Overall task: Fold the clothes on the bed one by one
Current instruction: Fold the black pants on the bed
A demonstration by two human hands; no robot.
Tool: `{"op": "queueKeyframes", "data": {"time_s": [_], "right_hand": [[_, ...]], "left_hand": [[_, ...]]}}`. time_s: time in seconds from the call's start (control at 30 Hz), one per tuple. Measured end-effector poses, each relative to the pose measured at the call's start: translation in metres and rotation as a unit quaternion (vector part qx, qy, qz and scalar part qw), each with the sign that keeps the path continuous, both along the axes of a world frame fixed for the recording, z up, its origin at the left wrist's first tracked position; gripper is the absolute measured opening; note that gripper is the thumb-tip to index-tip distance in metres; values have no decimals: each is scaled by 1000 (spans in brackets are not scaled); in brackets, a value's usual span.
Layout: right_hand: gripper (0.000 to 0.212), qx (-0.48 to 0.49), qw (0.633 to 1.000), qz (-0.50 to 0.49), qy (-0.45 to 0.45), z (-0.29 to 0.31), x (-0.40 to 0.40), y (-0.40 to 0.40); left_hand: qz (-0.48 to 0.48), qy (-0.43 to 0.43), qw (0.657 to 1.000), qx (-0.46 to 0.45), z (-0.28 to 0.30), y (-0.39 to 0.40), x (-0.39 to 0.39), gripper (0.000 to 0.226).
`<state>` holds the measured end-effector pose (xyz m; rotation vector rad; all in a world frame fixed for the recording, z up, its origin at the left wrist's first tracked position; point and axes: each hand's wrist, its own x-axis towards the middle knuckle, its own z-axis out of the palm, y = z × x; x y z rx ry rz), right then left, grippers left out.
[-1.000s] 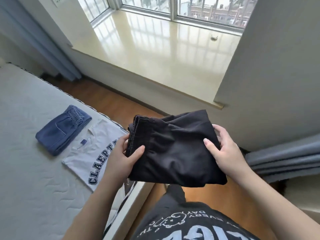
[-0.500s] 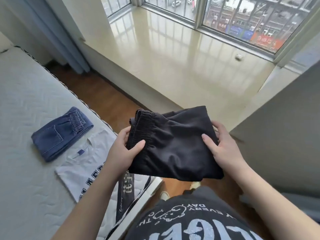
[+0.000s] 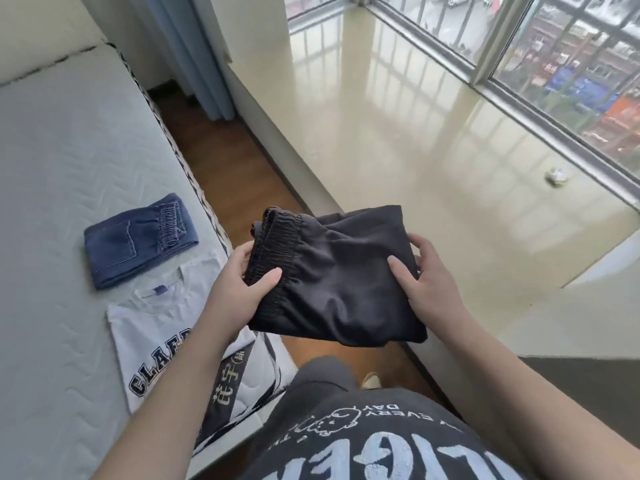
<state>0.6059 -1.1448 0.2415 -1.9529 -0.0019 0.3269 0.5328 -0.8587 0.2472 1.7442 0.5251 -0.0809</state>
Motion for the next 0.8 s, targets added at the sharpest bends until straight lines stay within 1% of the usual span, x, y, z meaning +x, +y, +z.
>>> {"op": "queueKeyframes", "data": {"time_s": [0.1,0.27,0.4,0.57,0.8], "right_hand": [[40,17,999,30,10,-3,26,25],[41,4,997,83,7,-7,74,76],[40,-3,992,128,6,-11,120,127],[36,-7,981,192,11,-5,163,202],[41,-25,959,283,-4,9,202,298]], "left_hand": [[45,5,999,-15,-2,14,7,52],[105,9,994,-26,-11,54,25,67],[151,7,988,-31,-20,98,42,69],[183,9,983,-22,-19,157,60,62],[175,43,983,47,-9,227,88,76]]}}
